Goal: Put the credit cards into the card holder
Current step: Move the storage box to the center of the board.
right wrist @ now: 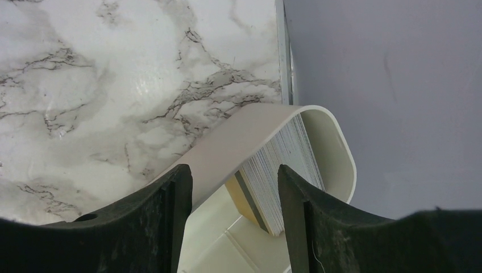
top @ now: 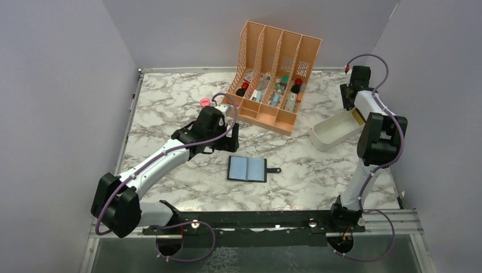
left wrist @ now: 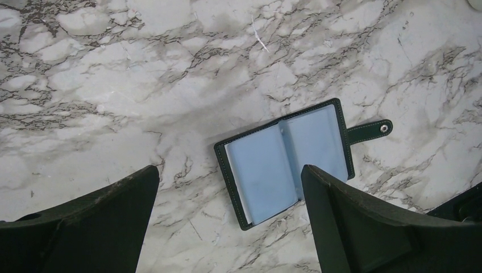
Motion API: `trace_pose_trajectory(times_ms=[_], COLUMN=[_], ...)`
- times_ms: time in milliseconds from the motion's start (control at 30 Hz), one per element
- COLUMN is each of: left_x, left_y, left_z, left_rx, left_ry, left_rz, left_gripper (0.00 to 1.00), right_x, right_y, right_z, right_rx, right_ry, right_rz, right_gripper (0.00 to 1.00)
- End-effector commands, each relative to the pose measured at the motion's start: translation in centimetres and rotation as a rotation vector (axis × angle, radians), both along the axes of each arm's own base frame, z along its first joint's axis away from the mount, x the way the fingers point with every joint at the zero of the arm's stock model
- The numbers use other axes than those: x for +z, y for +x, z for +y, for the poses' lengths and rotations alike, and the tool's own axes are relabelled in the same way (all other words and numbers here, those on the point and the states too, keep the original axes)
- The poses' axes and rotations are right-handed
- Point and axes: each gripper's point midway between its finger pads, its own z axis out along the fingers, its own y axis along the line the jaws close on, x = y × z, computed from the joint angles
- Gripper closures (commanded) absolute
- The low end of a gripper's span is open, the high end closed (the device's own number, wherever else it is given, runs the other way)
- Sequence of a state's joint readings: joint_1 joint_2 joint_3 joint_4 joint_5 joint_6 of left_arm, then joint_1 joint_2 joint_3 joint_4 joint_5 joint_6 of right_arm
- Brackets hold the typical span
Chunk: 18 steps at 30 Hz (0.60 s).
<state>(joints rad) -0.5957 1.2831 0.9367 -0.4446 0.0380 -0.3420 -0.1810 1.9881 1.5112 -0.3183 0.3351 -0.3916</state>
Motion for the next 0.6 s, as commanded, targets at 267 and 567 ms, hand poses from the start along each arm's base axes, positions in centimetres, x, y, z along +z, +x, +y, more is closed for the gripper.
trace_pose_trajectory(times_ms=[267, 567], left_x=[0.5, 0.4], left_y=[0.1, -0.1], left_z=[0.0, -0.2], left_rx=[-0.011, -0.023], left_ry=[-0.041, -0.051], left_rz=[-0.005, 0.004], left_gripper=[0.01, 0.01], right_x=[4.3, 0.6], right_y=[-1.8, -4.9], right_z=[0.2, -0.6], right_rx=[-0.021, 0.01], right_ry=[0.047, 0.089], right_rz=[-0.099, 0.079], right_gripper=[0.37, 0.38])
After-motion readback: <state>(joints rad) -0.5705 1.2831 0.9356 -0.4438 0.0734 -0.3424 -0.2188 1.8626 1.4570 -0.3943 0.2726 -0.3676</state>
